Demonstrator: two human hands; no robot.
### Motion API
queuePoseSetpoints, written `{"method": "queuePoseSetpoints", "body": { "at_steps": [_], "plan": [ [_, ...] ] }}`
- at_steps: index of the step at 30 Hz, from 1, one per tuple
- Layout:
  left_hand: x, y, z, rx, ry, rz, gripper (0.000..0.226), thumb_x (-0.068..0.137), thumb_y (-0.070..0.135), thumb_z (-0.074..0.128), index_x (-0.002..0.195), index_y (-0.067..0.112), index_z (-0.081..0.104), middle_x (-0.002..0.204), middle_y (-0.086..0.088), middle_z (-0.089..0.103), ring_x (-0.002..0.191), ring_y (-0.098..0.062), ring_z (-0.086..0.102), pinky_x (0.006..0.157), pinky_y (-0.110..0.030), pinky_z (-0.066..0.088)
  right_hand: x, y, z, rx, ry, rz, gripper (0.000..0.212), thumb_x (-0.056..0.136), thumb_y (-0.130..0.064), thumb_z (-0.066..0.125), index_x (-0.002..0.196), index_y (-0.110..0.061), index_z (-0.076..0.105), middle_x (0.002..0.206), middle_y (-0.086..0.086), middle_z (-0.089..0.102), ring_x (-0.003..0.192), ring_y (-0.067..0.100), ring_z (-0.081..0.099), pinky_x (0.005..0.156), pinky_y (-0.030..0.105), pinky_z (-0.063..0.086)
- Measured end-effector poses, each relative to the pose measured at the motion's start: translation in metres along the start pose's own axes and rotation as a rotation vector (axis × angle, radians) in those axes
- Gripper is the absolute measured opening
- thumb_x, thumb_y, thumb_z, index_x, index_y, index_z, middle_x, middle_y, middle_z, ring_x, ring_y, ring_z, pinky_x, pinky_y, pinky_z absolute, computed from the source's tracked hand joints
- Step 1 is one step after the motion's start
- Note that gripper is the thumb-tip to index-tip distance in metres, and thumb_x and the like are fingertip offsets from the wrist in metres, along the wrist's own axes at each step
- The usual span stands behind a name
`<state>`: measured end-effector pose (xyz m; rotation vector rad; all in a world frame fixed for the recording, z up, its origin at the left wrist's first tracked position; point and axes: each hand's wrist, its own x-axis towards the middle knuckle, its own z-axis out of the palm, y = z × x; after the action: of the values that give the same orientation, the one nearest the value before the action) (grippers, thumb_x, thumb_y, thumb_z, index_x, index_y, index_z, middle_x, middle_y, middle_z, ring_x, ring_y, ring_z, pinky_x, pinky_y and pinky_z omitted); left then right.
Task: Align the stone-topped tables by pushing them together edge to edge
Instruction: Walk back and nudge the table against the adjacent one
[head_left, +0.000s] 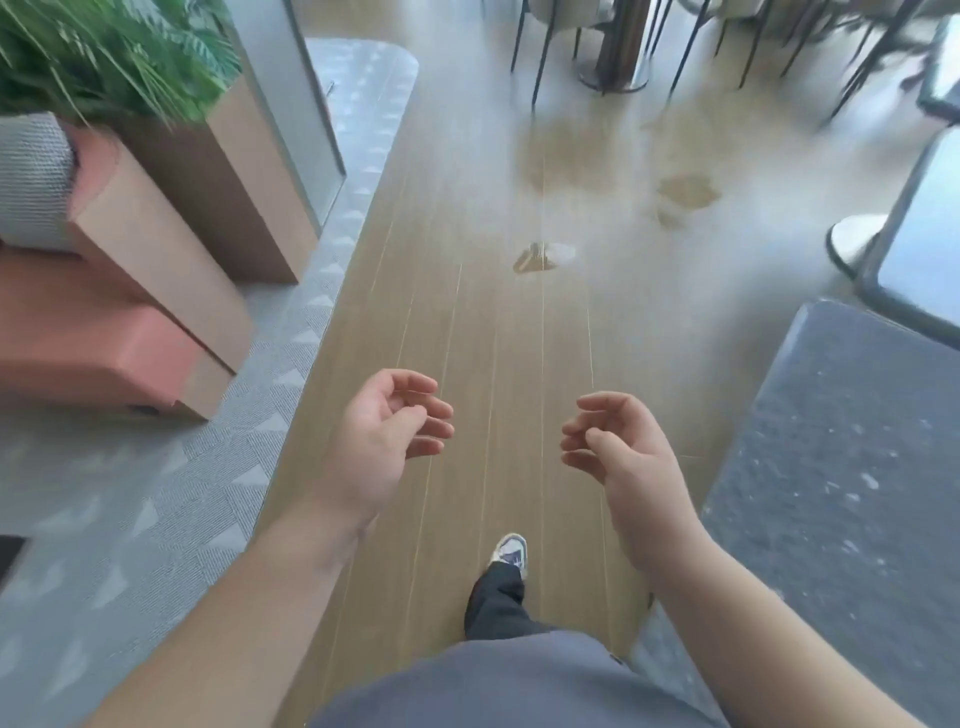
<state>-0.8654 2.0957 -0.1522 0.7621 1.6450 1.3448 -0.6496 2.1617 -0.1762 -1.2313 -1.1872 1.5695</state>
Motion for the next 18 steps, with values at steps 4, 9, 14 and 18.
{"method": "queuePoseSetpoints", "body": {
  "at_steps": [4,9,14,18],
  "plan": [
    [0.093,0.043,0.041,0.043,-0.029,0.014,0.030,0.096,-0.011,0.039,0.106,0.008,0.061,0.079,0.000,0.072,0.075,-0.018,0.069,0.075,-0.037,0.059,0.093,-0.033,-0.018,0.012,0.050,-0.001,0.035,0.093,0.011,0.038,0.106,-0.013,0.061,0.081,-0.005,0.068,0.079,0.016,0.066,0.076,0.032,0.057],
    [0.186,0.086,0.091,0.059,-0.164,0.057,0.029,0.098,-0.010,0.039,0.109,0.006,0.060,0.081,0.000,0.072,0.077,-0.019,0.070,0.076,-0.036,0.059,0.179,-0.077,-0.030,0.038,0.120,-0.030,0.036,0.093,0.013,0.036,0.106,-0.010,0.060,0.084,0.002,0.065,0.079,0.016,0.065,0.079,0.036,0.056],
    [0.261,0.092,0.148,0.067,-0.333,0.026,0.028,0.099,-0.009,0.040,0.111,0.005,0.060,0.081,0.001,0.073,0.078,-0.019,0.070,0.078,-0.039,0.059,0.230,-0.092,-0.052,0.030,0.216,-0.048,0.032,0.093,0.013,0.038,0.107,-0.008,0.058,0.086,0.007,0.064,0.078,0.017,0.063,0.080,0.038,0.056],
    [0.333,0.097,0.194,0.077,-0.477,0.002,0.026,0.099,-0.006,0.042,0.109,0.008,0.061,0.085,-0.001,0.074,0.081,-0.022,0.071,0.075,-0.037,0.057,0.273,-0.094,-0.077,0.056,0.368,-0.005,0.030,0.095,0.012,0.038,0.109,-0.007,0.058,0.086,0.007,0.064,0.078,0.017,0.064,0.080,0.038,0.055]
  ]
}}
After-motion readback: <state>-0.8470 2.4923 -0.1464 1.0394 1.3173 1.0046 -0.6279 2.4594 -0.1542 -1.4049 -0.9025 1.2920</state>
